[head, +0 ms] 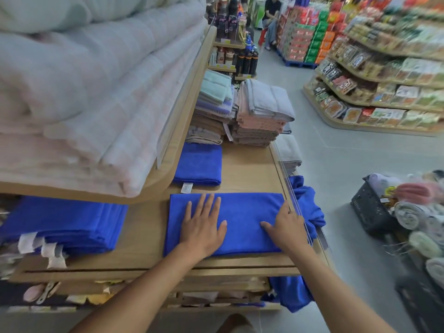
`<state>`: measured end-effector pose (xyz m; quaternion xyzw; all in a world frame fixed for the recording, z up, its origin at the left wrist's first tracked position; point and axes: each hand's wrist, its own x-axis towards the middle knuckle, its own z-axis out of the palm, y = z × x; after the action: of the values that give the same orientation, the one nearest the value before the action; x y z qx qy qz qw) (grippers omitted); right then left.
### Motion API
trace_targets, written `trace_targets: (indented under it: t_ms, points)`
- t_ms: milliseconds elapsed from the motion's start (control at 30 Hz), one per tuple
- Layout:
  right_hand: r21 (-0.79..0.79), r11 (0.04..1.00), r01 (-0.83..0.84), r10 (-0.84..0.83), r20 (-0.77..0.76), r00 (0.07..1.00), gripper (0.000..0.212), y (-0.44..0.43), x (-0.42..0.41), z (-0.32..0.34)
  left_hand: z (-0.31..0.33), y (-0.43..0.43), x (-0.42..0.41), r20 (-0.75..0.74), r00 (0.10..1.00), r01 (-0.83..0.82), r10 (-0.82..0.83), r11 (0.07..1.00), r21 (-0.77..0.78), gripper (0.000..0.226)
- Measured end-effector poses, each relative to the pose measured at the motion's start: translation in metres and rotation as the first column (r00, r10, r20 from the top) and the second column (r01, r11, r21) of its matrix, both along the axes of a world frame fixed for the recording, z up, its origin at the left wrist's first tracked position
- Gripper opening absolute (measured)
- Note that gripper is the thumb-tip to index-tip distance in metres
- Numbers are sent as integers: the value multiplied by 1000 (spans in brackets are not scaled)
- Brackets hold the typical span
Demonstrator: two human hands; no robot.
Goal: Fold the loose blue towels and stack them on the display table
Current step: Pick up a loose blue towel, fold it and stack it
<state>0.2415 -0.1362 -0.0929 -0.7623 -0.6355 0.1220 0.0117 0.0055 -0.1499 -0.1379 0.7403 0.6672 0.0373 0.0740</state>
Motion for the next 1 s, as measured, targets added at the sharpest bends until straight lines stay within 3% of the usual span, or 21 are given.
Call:
trace_targets:
  t_ms: [133,200,233,333,433,467,600,733,833,1000]
  points:
    - [-116,989,87,-105,-155,982,91,24,1,19,-4,-2,7,-39,999,8,-8,1000,10,83]
    - [-173,972,161,-206,-290,934,70,37,4,25,-5,-1,6,-45,999,14,-13,1000,15,85]
    - [-202,959,199,-262,-367,892,62,41,7,27,-6,-2,6,-48,999,16,-16,1000,13,84]
    - [-311,908,281,-417,-597,686,78,42,17,34,-6,-3,7,-43,999,9,-8,1000,24,82]
    - [-440,847,299,-532,-714,455,61,36,27,40,-4,-3,6,-41,999,11,-10,1000,18,79]
    - [-475,832,286,-554,-721,417,56,32,30,43,-5,-3,7,-39,999,10,-9,1000,14,79]
    - [-494,838,232,-545,-747,380,38,20,31,53,-5,-4,6,-28,1000,7,-7,1000,19,78]
    - [-369,916,158,-401,-851,340,12,21,16,78,-5,-4,7,-21,1000,10,-9,1000,15,78]
    - [-283,956,74,-292,-916,274,24,26,-9,105,-8,-4,5,-22,1000,20,-20,1000,18,79]
    - [-177,981,-85,-128,-904,407,20,27,-69,138,-4,-7,3,-21,999,33,-32,998,54,75]
